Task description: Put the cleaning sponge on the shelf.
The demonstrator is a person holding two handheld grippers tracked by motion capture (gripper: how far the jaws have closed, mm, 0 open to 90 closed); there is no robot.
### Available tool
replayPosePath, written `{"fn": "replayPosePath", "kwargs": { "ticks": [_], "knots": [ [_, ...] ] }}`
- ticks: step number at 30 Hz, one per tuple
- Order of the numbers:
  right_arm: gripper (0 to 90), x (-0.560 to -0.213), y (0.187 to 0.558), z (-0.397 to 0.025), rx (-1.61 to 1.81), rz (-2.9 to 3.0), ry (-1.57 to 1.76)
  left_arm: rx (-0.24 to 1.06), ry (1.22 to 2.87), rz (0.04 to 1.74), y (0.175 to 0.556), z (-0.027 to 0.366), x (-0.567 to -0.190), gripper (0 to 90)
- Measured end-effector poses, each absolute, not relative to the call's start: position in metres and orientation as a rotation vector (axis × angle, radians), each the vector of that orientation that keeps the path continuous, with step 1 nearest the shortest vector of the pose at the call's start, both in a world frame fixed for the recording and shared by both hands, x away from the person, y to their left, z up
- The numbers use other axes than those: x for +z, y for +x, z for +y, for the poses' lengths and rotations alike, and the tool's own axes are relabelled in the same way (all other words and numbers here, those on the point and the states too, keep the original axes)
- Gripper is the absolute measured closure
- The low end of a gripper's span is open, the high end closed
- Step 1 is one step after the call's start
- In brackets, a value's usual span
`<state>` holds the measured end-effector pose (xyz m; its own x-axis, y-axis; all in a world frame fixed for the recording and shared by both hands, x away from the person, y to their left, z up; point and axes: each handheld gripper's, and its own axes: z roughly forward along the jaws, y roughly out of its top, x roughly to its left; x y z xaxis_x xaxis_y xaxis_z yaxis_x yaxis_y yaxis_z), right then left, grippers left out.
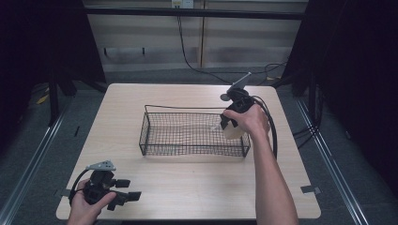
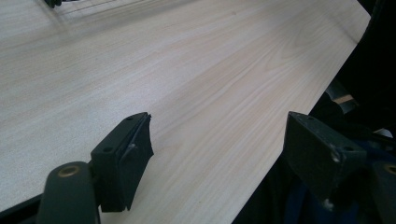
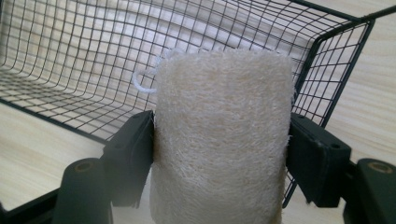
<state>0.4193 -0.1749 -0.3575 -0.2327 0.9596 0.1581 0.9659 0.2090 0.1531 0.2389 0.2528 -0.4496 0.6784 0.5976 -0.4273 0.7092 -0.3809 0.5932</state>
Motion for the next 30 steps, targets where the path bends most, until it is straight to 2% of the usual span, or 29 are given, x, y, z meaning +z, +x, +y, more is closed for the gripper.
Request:
{"fn": "replayPosePath", "kwargs": {
  "ticks": [30],
  "knots": [
    [29.2,-0.406,0.417,-0.182,-0.240,-2.301,-2.111,-0.190,2.109,1.006,0.239,0.252,-0.450,23.4]
  ]
}}
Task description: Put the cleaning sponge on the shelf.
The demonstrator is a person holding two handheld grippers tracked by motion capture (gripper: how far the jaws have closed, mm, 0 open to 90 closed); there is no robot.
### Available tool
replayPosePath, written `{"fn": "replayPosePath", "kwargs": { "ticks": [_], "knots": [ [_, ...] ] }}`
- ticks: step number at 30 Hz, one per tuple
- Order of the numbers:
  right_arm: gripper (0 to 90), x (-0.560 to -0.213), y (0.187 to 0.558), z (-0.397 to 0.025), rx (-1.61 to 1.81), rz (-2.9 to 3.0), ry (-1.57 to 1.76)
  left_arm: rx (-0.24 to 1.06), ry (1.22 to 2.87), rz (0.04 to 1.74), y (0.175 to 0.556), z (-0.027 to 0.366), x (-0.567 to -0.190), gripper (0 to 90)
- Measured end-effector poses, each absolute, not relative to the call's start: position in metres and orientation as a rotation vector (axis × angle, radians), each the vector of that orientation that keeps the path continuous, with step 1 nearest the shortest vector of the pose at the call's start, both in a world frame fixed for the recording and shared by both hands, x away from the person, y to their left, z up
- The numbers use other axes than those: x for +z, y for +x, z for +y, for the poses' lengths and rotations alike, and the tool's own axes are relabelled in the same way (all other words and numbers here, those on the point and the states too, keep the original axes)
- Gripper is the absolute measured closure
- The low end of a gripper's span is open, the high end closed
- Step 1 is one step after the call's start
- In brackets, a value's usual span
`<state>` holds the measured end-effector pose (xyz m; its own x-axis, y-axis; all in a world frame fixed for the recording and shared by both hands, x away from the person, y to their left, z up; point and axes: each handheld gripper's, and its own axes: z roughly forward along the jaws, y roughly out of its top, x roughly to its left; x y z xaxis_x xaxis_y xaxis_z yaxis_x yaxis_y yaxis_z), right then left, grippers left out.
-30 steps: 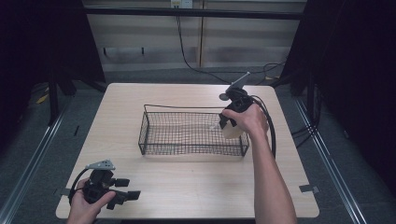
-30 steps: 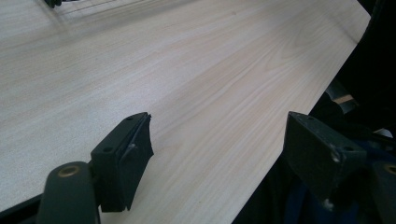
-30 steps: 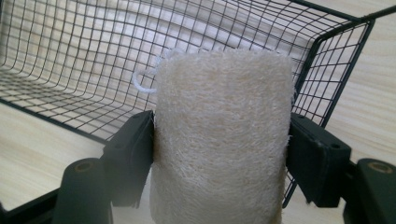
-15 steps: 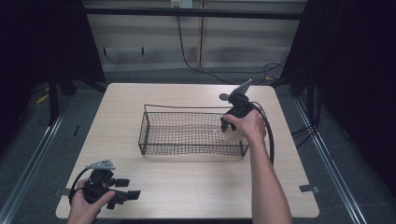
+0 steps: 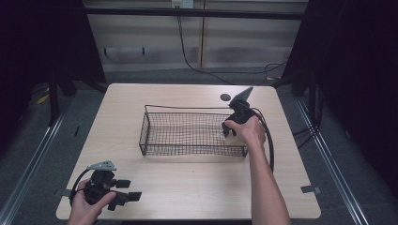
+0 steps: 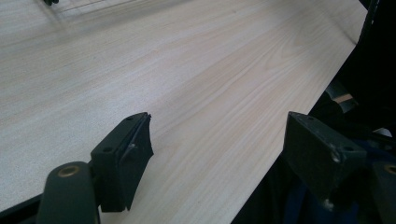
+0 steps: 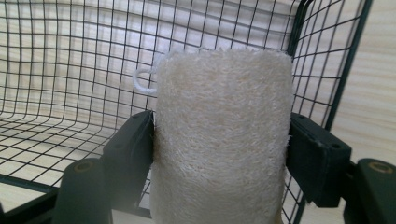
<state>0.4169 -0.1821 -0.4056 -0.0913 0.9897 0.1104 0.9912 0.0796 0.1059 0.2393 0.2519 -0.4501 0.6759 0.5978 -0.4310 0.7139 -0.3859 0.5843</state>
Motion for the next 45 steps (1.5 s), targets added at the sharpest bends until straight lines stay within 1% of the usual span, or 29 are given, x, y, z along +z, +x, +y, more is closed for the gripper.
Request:
{"fn": "replayPosePath", "kwargs": {
  "ticks": [14,45],
  "knots": [
    [29.1,-0.422,0.415,-0.180,-0.216,-2.271,-2.166,-0.181,2.115,0.999,0.239,0.251,-0.450,23.3],
    [28.3,-0.438,0.418,-0.169,-0.126,-2.288,-2.176,-0.181,2.117,0.996,0.239,0.251,-0.450,23.3]
  ]
}}
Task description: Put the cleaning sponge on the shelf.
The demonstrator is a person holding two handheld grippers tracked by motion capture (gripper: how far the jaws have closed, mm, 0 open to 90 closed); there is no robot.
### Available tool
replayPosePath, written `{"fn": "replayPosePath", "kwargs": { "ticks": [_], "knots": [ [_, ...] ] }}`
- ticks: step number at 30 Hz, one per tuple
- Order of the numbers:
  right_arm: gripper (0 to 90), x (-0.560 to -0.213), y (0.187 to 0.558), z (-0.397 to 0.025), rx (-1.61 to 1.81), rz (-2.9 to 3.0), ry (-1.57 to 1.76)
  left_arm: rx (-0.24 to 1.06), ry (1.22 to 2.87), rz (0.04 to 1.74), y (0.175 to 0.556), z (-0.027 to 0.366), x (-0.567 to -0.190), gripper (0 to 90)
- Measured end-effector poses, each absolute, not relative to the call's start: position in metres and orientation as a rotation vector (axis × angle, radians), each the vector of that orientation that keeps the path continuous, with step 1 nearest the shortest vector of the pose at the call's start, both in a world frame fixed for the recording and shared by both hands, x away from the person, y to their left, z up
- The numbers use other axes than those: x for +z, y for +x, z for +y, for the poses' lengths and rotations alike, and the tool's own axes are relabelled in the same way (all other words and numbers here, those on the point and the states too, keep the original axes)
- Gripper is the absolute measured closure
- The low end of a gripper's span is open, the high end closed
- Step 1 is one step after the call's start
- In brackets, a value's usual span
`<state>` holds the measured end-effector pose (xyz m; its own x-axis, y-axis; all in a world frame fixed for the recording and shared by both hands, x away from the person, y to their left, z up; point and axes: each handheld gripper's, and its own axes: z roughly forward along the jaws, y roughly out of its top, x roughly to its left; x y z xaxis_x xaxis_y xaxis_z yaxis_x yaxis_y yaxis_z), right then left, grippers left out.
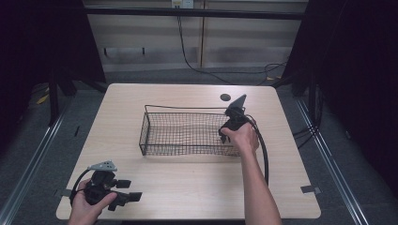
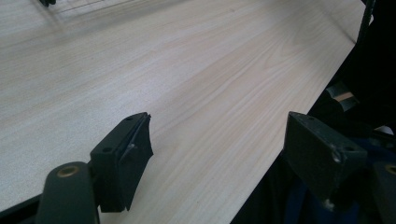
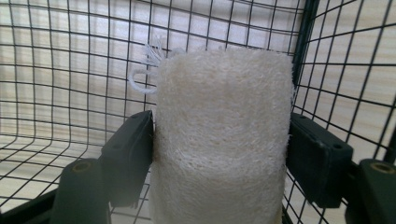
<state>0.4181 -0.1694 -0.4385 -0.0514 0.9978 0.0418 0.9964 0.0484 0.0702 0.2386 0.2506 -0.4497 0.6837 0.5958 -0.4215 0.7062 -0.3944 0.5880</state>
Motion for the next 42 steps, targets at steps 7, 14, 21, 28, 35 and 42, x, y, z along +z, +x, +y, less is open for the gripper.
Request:
{"fn": "replayPosePath", "kwargs": {
  "ticks": [7,14,21,28,35,42],
  "knots": [
    [27.2,-0.443,0.419,-0.168,0.101,2.246,2.170,-0.181,2.119,0.995,0.238,0.250,-0.450,23.3],
    [24.1,-0.444,0.420,-0.166,0.073,2.267,2.165,-0.179,2.120,0.997,0.238,0.250,-0.450,23.3],
    [22.0,-0.448,0.421,-0.163,0.064,2.276,2.139,-0.181,2.117,0.999,0.239,0.251,-0.450,23.2],
    [19.4,-0.451,0.422,-0.160,0.067,2.290,2.120,-0.184,2.120,0.995,0.239,0.251,-0.450,23.2],
    [16.6,-0.448,0.421,-0.163,0.090,2.284,2.114,-0.170,2.122,1.004,0.238,0.251,-0.450,23.5],
    [16.7,-0.444,0.419,-0.166,0.112,2.290,2.108,-0.170,2.124,1.003,0.239,0.252,-0.449,23.5]
  ]
}}
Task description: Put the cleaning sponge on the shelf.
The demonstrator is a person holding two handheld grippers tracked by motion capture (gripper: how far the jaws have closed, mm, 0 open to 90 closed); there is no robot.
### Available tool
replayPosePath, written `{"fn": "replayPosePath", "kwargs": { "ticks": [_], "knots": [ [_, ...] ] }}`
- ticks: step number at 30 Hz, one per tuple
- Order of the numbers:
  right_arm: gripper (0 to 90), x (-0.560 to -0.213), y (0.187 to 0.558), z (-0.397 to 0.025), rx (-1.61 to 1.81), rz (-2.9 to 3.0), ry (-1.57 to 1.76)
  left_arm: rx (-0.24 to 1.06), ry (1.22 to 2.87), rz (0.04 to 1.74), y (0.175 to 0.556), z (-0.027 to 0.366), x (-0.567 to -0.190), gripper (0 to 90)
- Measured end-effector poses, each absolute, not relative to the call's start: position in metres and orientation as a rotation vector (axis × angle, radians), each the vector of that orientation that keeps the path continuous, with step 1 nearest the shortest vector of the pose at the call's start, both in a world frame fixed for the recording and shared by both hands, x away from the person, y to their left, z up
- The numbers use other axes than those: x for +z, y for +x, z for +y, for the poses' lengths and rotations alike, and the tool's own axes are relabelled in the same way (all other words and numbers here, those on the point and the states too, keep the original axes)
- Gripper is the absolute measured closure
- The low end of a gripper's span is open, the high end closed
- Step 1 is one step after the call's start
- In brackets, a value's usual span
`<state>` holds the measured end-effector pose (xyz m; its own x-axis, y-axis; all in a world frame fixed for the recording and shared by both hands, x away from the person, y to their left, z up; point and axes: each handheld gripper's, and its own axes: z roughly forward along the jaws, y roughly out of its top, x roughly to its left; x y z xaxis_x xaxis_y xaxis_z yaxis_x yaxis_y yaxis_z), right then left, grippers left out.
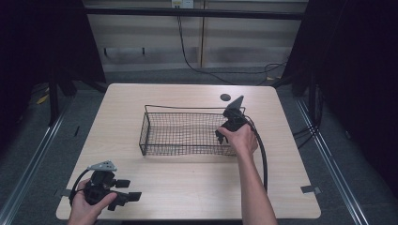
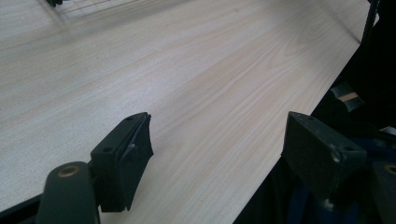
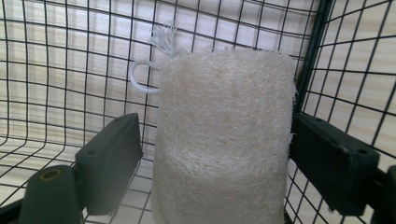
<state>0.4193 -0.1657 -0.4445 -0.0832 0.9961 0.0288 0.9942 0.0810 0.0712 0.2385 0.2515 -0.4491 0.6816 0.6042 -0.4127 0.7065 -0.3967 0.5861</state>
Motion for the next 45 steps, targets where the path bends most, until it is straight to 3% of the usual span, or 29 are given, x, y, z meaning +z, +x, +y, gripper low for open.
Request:
{"fn": "replayPosePath", "kwargs": {
  "ticks": [18,24,27,45],
  "knots": [
    [22.9,-0.429,0.413,-0.174,0.181,2.264,2.128,-0.165,2.125,1.002,0.238,0.251,-0.449,23.5],
    [23.0,-0.421,0.409,-0.176,0.225,2.271,2.111,-0.165,2.125,1.005,0.238,0.251,-0.450,23.5],
    [18.0,-0.415,0.407,-0.175,0.241,2.283,2.068,-0.165,2.125,1.005,0.238,0.251,-0.450,23.5],
    [21.7,-0.392,0.379,-0.184,0.482,2.342,1.897,-0.169,2.122,1.006,0.238,0.250,-0.450,23.4]
  ]
}}
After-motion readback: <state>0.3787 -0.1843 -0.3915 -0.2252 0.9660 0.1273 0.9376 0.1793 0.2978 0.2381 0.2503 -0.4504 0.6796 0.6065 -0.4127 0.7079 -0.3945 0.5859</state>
